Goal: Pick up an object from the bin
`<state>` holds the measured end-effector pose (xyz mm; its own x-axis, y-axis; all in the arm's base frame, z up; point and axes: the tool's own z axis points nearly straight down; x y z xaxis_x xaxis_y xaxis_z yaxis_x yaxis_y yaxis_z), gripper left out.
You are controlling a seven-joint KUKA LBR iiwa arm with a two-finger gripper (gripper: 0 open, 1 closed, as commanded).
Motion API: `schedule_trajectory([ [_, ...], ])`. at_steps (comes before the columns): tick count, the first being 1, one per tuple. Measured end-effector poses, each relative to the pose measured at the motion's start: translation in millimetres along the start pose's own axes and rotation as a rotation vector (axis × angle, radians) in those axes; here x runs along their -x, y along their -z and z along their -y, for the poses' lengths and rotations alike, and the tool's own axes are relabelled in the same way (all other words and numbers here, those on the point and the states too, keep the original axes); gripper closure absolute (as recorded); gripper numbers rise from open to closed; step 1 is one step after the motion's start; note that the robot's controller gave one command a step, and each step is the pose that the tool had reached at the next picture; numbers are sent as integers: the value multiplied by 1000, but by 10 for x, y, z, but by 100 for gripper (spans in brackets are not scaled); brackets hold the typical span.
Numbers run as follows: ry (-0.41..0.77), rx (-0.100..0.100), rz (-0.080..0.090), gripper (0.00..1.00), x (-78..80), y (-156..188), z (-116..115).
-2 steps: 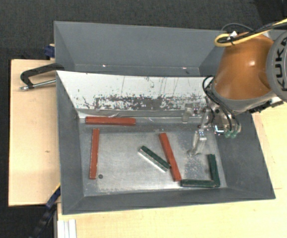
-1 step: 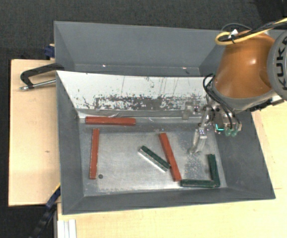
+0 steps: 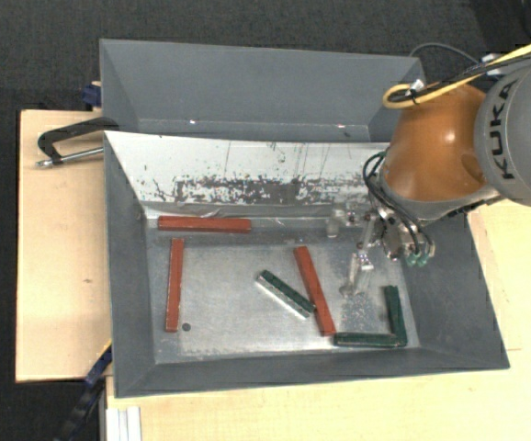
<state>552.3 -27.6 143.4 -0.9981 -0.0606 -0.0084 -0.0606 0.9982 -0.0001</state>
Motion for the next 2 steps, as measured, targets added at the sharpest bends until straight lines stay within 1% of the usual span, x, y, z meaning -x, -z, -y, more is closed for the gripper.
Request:
schedule_trajectory([
  [1,-4,1,-4,0,-165,-508,-151],
  [2,-65,2,-11,0,-99,-699,-189],
])
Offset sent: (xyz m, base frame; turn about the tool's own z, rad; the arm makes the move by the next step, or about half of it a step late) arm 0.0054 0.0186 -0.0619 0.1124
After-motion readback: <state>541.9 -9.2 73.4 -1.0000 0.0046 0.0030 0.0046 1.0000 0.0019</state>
